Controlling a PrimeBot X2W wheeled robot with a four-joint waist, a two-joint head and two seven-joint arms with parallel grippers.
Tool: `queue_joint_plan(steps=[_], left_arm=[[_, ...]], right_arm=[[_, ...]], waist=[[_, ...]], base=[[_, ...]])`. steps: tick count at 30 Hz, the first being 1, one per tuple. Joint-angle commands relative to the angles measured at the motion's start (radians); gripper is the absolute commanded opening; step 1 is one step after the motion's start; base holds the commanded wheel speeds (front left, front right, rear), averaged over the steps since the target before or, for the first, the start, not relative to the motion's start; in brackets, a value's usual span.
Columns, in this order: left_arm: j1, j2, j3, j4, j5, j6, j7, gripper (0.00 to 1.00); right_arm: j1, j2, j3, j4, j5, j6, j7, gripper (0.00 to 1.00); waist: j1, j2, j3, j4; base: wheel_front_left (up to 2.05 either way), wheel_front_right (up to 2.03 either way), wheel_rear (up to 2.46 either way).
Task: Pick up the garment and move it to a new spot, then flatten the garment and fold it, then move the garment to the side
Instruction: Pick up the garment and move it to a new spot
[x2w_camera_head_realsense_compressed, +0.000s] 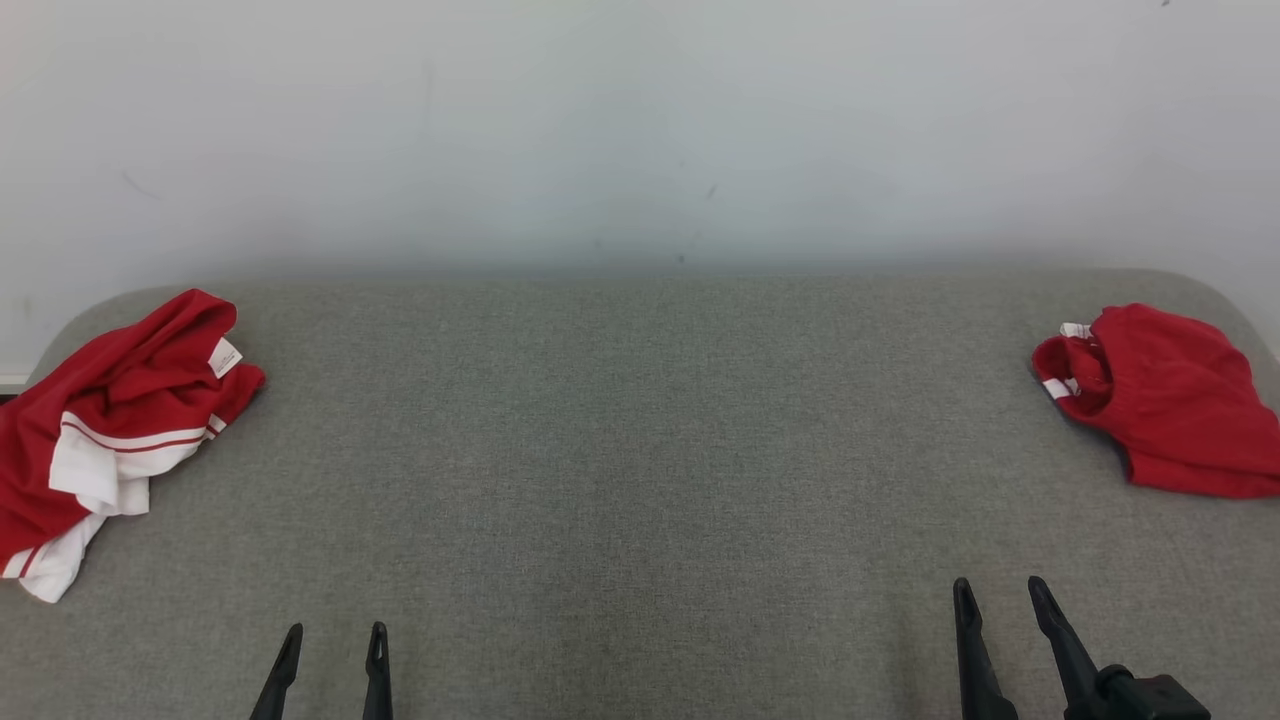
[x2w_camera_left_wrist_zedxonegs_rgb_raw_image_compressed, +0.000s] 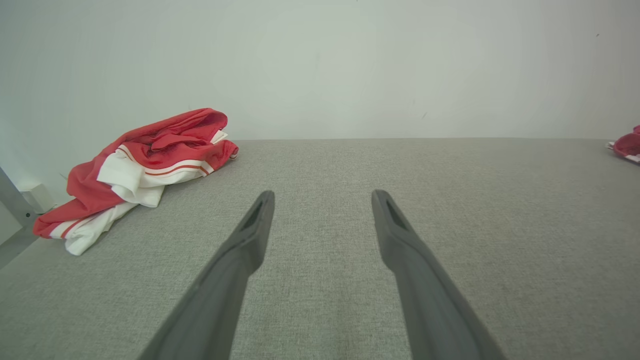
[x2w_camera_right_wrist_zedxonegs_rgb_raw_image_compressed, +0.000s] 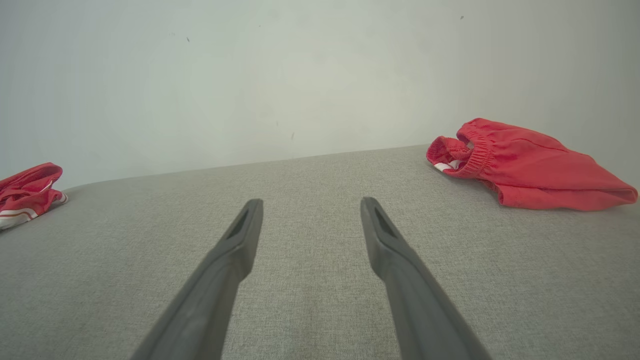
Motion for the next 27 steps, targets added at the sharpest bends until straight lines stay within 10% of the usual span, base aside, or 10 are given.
queue_joint_plan(steps=[1,27], left_arm=[[0.009,-0.001,0.001,-0.003,-0.005,0.003,-0.003,1.00],[0.025,-0.001,0.048,0.014,-0.005,0.008,-0.003,1.00]], right_arm=[[0.012,0.002,-0.003,0.002,0.002,-0.002,0.000,1.00],[0.029,0.002,0.025,0.027,0.039,-0.002,0.000,1.00]], waist=[[0.0000,0.0000,-0.001,0.003],[0.0000,0.0000,-0.021,0.258]], base=[[0.00,0.00,0.00],[0.00,0.00,0.00]])
